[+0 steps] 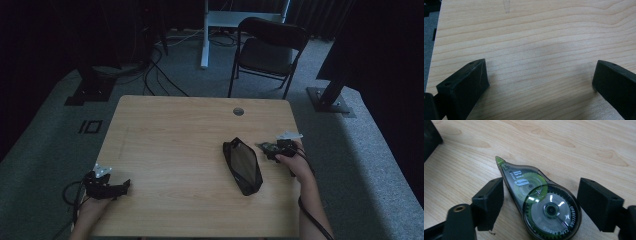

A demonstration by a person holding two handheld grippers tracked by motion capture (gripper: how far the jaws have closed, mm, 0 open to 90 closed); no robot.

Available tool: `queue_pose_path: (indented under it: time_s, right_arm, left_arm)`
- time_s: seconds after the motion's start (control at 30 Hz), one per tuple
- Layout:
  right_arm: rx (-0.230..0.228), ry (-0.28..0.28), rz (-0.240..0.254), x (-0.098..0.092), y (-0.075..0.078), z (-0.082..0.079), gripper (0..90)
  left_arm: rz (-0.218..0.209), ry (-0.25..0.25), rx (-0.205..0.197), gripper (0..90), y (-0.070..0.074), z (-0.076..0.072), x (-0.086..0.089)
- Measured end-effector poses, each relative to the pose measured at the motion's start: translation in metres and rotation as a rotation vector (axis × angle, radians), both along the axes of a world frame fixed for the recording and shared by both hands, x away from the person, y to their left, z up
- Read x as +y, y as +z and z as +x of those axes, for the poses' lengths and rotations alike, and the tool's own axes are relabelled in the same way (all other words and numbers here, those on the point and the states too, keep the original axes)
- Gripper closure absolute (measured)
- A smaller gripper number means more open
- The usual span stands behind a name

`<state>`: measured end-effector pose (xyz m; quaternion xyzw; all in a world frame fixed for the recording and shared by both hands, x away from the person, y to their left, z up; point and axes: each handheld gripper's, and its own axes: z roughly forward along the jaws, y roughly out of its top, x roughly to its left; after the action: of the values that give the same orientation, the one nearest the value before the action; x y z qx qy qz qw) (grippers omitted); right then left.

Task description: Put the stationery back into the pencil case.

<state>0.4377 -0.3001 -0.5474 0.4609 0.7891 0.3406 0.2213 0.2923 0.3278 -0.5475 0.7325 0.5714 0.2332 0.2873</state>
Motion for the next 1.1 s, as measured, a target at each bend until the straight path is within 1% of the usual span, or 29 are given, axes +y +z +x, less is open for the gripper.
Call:
queue_pose_path:
  time_s: [0.07, 0.1, 0.13, 0.2, 0.23, 0.27, 0.37, 0.4, 0.47, 0.57, 0.63, 0.67, 0.73, 0.8, 0.93, 1.03, 1.1]
  right_arm:
    - [0.004, 0.000, -0.002, 0.001, -0.001, 0.001, 23.2]
    - [0.011, -0.010, 0.009, 0.001, -0.001, 0.001, 24.0]
    - [0.011, -0.010, 0.009, 0.001, -0.001, 0.001, 24.0]
    - [0.007, -0.009, 0.006, 0.002, -0.001, 0.002, 27.1]
    - [0.011, -0.017, 0.010, 0.003, 0.000, 0.003, 31.2]
    - [0.011, -0.017, 0.010, 0.003, 0.000, 0.003, 31.2]
    - [0.019, -0.038, 0.021, 0.003, 0.000, 0.004, 35.8]
    - [0.019, -0.038, 0.021, 0.003, 0.000, 0.004, 35.8]
    - [0.025, -0.052, 0.039, 0.004, 0.000, 0.004, 36.3]
    - [0.026, -0.068, 0.043, 0.004, 0.000, 0.005, 37.5]
    - [0.019, -0.083, 0.046, 0.005, 0.000, 0.005, 42.0]
    - [0.021, -0.092, 0.043, 0.005, 0.000, 0.005, 44.7]
    - [0.023, -0.104, 0.042, 0.005, 0.001, 0.005, 45.4]
    - [0.026, -0.133, 0.036, 0.008, 0.001, 0.005, 47.2]
    - [0.036, -0.145, 0.026, 0.011, 0.003, 0.004, 48.1]
    - [0.025, -0.147, 0.005, 0.015, 0.004, 0.003, 48.8]
    - [0.032, -0.144, 0.004, 0.016, 0.004, 0.001, 49.0]
  left_arm:
    - [0.000, 0.000, 0.000, 0.4, 0.000, 0.000, 0.000]
    - [0.000, 0.000, 0.000, 0.4, 0.000, 0.000, 0.000]
    - [0.000, 0.000, 0.000, 0.4, 0.000, 0.000, 0.000]
    - [0.000, 0.000, 0.000, 0.5, 0.000, 0.000, 0.000]
    - [0.000, 0.000, 0.000, 0.4, 0.000, 0.000, 0.000]
    - [0.000, 0.000, 0.000, 0.4, 0.000, 0.000, 0.000]
    - [0.000, 0.000, 0.000, 0.5, 0.000, 0.000, 0.000]
    - [0.000, 0.000, 0.000, 0.5, 0.000, 0.000, 0.000]
    - [0.000, 0.000, 0.000, 0.4, 0.000, 0.000, 0.000]
    - [0.000, 0.000, 0.000, 0.5, 0.000, 0.000, 0.000]
    - [0.000, 0.000, 0.000, 0.5, 0.000, 0.000, 0.000]
    - [0.000, 0.000, 0.000, 0.4, 0.000, 0.000, 0.000]
    - [0.000, 0.000, 0.000, 0.4, 0.000, 0.000, 0.000]
    - [0.000, 0.000, 0.000, 0.4, 0.000, 0.000, 0.000]
    - [0.000, 0.000, 0.000, 0.4, 0.000, 0.000, 0.000]
    - [0.000, 0.000, 0.000, 0.4, 0.000, 0.000, 0.000]
    - [0.000, 0.000, 0.000, 0.4, 0.000, 0.000, 0.000]
